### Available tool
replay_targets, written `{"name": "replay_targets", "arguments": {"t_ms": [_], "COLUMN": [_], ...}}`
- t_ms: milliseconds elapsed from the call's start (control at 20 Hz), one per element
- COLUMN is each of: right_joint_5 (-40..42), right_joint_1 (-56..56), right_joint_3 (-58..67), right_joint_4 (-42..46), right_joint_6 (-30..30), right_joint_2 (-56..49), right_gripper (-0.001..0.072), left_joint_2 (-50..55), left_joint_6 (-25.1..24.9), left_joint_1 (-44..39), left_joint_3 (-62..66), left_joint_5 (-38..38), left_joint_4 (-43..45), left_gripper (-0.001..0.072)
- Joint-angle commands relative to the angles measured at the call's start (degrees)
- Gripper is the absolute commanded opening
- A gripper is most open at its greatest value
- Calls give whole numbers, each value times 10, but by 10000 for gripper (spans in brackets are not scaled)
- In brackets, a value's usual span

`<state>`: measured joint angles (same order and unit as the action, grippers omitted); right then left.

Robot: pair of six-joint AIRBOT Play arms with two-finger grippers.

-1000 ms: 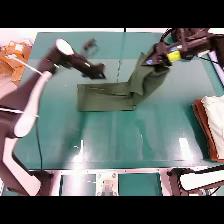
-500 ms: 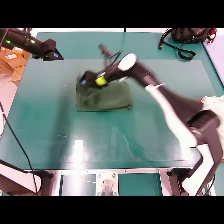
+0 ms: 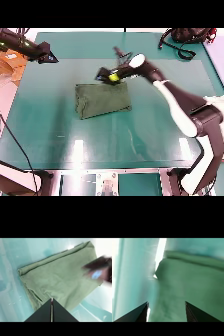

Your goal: Fold the shirts.

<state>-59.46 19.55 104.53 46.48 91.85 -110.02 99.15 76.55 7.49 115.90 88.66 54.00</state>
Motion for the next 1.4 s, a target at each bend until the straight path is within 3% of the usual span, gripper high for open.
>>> {"name": "replay_targets", "arguments": {"t_ms": [0,100,250,550,700,750,850,1100,1350], "right_joint_5": [-152,-180,-155,-40,-20,-19,-28,-71,-97], "right_joint_1": [-117,-161,-172,-120,-94,-88,-83,-127,-287], "right_joint_3": [-1,-22,-108,-243,-242,-242,-238,-158,-65], "right_joint_4": [93,107,96,-59,-76,-83,-120,-148,-143], "right_joint_6": [0,-10,-38,-152,-165,-165,-176,-154,-83], "right_joint_2": [27,28,27,27,27,27,27,79,191], "right_gripper": [518,517,519,530,519,426,40,14,13], "left_joint_2": [0,0,0,0,0,0,0,0,0], "left_joint_6": [-1,-1,-2,-2,-2,-2,-2,-2,-2], "left_joint_1": [1,1,1,1,1,1,1,1,1], "left_joint_3": [0,0,0,0,0,-1,-4,-4,-4], "left_joint_5": [1,1,-3,-7,-7,-7,-7,3,10], "left_joint_4": [0,1,1,1,1,1,1,1,1], "left_gripper": [24,24,24,23,24,24,24,23,23]}}
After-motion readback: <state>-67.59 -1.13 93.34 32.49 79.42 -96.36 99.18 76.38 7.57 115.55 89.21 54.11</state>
